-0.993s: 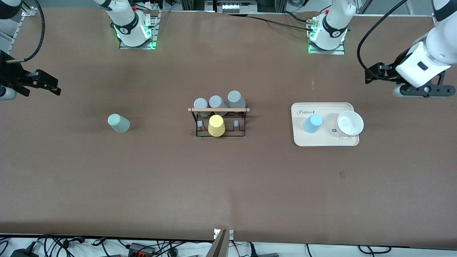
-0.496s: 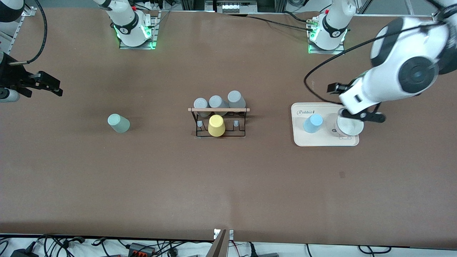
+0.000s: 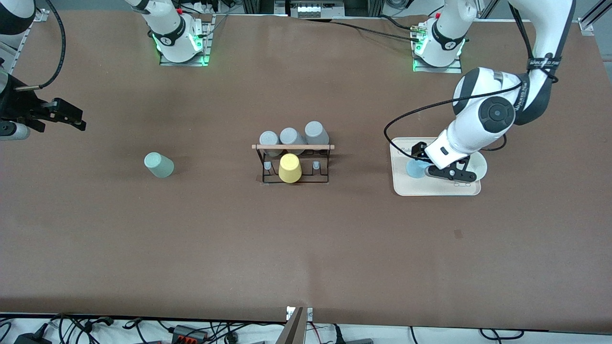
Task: Hang scattered cups on rack with three cups
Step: 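Lower the left gripper and grasp the light blue cup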
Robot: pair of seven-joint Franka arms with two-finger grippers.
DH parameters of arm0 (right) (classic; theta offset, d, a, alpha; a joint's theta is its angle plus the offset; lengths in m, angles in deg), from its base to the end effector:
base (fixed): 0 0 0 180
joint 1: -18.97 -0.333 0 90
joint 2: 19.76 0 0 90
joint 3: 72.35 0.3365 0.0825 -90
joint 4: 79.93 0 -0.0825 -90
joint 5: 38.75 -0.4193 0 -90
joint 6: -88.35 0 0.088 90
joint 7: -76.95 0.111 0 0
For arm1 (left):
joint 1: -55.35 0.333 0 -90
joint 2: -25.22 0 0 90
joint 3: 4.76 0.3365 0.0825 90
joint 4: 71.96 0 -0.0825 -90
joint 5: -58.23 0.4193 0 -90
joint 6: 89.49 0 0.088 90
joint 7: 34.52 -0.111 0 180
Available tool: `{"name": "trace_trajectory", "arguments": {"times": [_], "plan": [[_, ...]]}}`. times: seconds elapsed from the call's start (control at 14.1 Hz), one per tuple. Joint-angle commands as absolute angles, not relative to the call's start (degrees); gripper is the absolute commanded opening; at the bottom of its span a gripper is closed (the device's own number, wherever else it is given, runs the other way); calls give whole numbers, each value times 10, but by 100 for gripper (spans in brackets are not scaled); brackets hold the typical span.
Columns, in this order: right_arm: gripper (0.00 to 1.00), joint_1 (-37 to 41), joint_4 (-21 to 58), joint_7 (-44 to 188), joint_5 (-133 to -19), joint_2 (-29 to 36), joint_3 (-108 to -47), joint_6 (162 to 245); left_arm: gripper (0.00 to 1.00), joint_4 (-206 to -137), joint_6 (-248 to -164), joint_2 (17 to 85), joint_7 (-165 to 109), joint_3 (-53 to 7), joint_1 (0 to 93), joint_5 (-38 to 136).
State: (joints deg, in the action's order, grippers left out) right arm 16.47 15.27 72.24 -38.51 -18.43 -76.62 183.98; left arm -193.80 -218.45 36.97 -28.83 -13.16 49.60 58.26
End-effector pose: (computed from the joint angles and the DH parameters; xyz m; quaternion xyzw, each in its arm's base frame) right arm 0.6022 -0.0186 0.5894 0.9996 0.0259 -0.0080 0.0025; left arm 0.5710 -0.1431 0.2998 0.9965 -0.0729 -0.0412 0.0077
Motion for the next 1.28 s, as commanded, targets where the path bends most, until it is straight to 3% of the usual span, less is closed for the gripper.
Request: {"name": "trace_trajectory", "arguments": {"times": [0.0,0.5,0.64,0.99,1.06,1.21], "plan": [[100,163,149,727,-387,-178,-764,1845,100,-2005,-2259,359,-286,-135,502,584],[100,157,148,725,-382,-179,-763,1845,100,-2012,-2278,392,-263,-135,507,584],[100,156,148,724,-381,-179,-763,1845,100,-2029,-2335,400,-264,-135,499,585],[100,157,149,725,-379,-178,-763,1853,100,-2048,-2381,417,-271,-135,501,588],[100,156,150,725,-379,-178,-763,1855,92,-2048,-2382,417,-271,-135,501,588],[100,157,152,726,-379,-178,-763,1856,49,-2047,-2382,415,-270,-135,502,588]]}}
